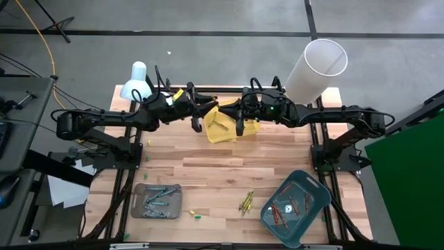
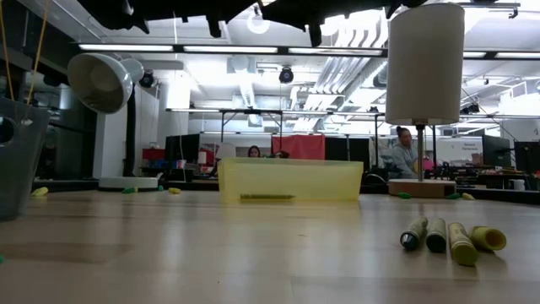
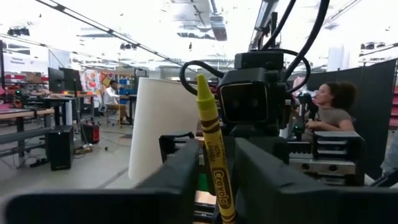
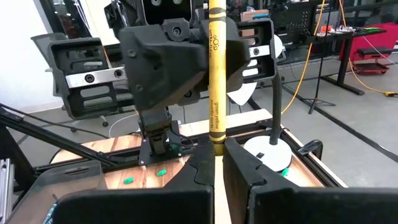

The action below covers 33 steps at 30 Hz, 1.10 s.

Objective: Sort crayons
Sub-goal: Put the yellow green crayon into the yellow bin

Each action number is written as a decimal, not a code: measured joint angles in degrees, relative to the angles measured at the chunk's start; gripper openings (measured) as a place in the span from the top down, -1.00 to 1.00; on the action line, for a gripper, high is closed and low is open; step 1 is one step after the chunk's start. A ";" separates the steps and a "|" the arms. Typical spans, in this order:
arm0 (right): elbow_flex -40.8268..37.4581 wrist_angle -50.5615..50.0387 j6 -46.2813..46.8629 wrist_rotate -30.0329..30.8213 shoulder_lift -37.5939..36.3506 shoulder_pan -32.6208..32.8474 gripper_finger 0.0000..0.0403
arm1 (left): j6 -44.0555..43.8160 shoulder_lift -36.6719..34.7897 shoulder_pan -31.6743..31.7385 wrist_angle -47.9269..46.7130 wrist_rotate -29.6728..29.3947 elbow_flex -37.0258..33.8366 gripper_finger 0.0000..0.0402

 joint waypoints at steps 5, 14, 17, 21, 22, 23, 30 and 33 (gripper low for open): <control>0.00 -0.04 -0.37 0.11 0.00 -0.04 0.98 | -1.16 0.00 0.63 0.00 0.28 0.00 0.94; 0.00 -8.25 2.64 4.65 -6.92 -2.65 0.54 | 1.92 -6.75 5.87 -11.91 -0.39 0.00 0.97; -0.02 -16.20 2.62 9.18 -11.15 -3.87 0.33 | 1.57 -10.09 8.43 -18.87 -0.20 0.06 0.98; 0.00 -25.99 3.17 12.23 -16.05 -4.63 0.14 | 0.22 -8.61 10.03 -25.88 -0.30 0.07 0.99; -0.02 -28.10 3.52 12.66 -16.76 -4.66 0.11 | -1.06 -7.17 10.05 -26.17 -0.25 0.15 0.99; -0.02 -29.68 4.19 13.31 -17.33 -4.63 0.09 | -2.39 -5.21 10.05 -27.24 -0.20 0.90 0.99; -0.07 -34.30 7.18 15.67 -18.14 -4.63 0.07 | -4.14 12.68 10.25 -46.52 0.98 18.38 1.00; -0.07 -35.05 7.69 15.67 -17.90 -4.63 0.07 | -2.71 21.08 10.22 -60.14 1.58 27.43 1.00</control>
